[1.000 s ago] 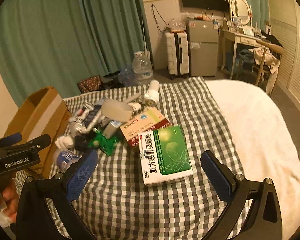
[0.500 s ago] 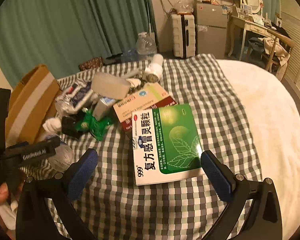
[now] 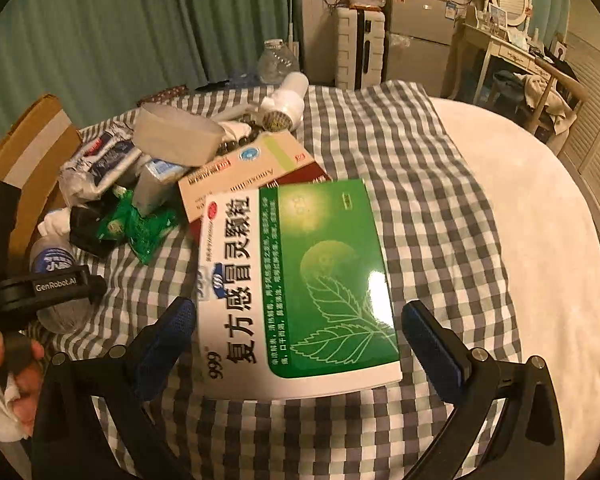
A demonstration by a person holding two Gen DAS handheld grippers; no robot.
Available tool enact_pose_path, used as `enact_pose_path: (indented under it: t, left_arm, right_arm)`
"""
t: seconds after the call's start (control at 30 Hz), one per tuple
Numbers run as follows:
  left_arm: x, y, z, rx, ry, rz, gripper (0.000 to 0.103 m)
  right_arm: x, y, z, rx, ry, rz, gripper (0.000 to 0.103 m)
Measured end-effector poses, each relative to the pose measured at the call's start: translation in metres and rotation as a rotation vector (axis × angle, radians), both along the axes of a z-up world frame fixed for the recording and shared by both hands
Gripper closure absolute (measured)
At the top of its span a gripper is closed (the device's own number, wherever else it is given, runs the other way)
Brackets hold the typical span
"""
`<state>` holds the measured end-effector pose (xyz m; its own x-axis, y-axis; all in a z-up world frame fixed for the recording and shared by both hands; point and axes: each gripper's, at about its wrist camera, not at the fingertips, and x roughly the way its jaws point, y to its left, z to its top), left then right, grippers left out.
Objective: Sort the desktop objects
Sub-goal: 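Grasp the clear bottle with the left tool while the right tool grasps the green box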
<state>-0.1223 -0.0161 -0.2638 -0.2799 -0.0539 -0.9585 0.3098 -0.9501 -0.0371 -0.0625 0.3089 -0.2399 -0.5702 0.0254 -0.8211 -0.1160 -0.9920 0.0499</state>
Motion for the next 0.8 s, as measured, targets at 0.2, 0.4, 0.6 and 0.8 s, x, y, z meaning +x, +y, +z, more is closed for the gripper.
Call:
enact_pose_path:
  t: [0.2, 0.4, 0.6, 0.8]
  left_arm:
    - [0.019, 0.013, 0.01, -0.011, 0.031, -0.109, 0.029]
    - [0.049, 0.033, 0.025, -0.055, 0.061, -0.213, 0.033]
    - [0.087, 0.059, 0.058, -0.076, 0.134, -0.332, 0.041]
    - [0.092, 0.078, 0.097, -0.106, 0.256, -0.412, 0.042]
  right_arm:
    - [0.006, 0.002, -0.006, -0.042, 0.012, -0.014, 0.025]
    - [0.026, 0.001, 0.011, -0.045, 0.065, -0.046, 0.026]
    - [0.049, 0.003, 0.043, -0.024, 0.155, -0.078, 0.026]
    - [0.073, 0.002, 0.085, -0.014, 0.245, -0.112, 0.026]
